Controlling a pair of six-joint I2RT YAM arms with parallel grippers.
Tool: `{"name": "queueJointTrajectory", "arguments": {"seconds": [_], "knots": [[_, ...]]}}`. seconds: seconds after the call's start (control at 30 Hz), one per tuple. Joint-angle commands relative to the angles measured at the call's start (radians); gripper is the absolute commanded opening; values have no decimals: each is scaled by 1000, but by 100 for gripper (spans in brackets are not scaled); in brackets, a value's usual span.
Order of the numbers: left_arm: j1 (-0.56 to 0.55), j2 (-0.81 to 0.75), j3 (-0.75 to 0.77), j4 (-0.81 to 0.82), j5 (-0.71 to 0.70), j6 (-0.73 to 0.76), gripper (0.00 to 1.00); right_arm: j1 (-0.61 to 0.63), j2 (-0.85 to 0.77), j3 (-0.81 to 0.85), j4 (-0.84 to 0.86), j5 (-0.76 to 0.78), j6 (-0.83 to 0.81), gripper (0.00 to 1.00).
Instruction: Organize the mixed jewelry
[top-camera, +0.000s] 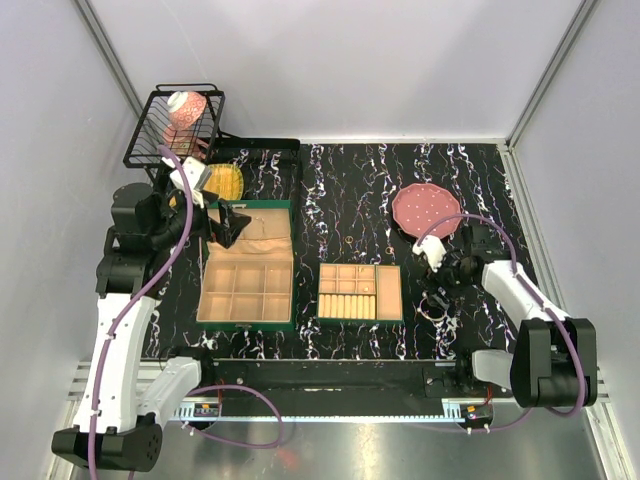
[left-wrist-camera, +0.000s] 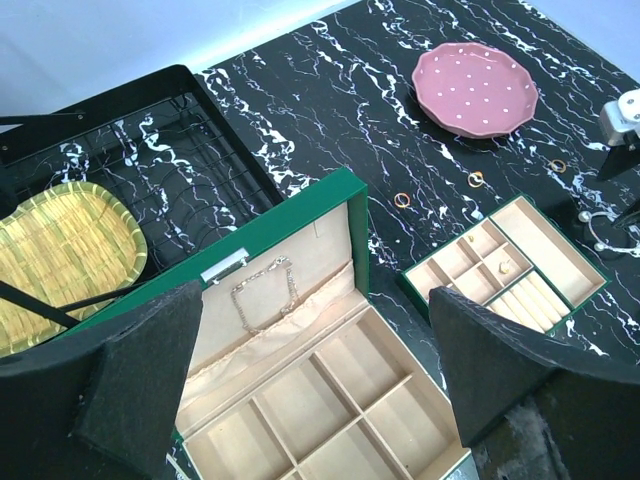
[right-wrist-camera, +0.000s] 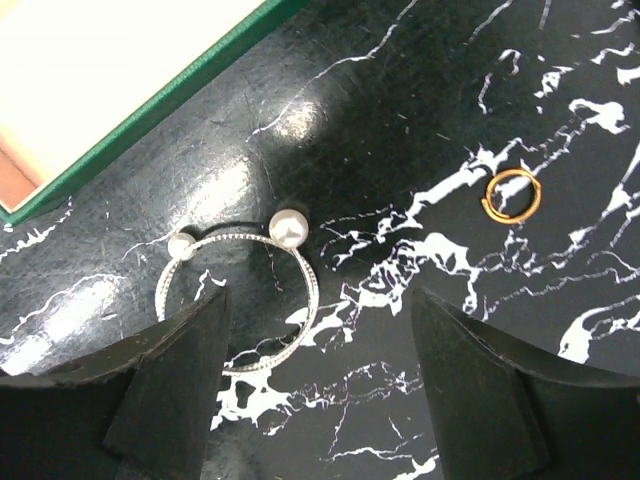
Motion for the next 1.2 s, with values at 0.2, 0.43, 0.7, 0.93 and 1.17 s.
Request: {"name": "queueJointTrajectory", "arguments": {"seconds": [0.2,0.43,0.7,0.93,1.17], "knots": [[-3,-1,-8,69,-36,15,99,108,19,-61,133,91,-14,73],[-1,-14,-25,73,-42,22,99,145,14,-96,173,137,-16,71],[-3,-23,-33,73,-51,35,99,223,26,-139,230,203,10,63],[-3,-35,-40,72,-59,45,99,240,34,-173,245,251,1,50],[-3,-27,-48,79,-58,42,99,243,57,-178,264,260,6,36]]}}
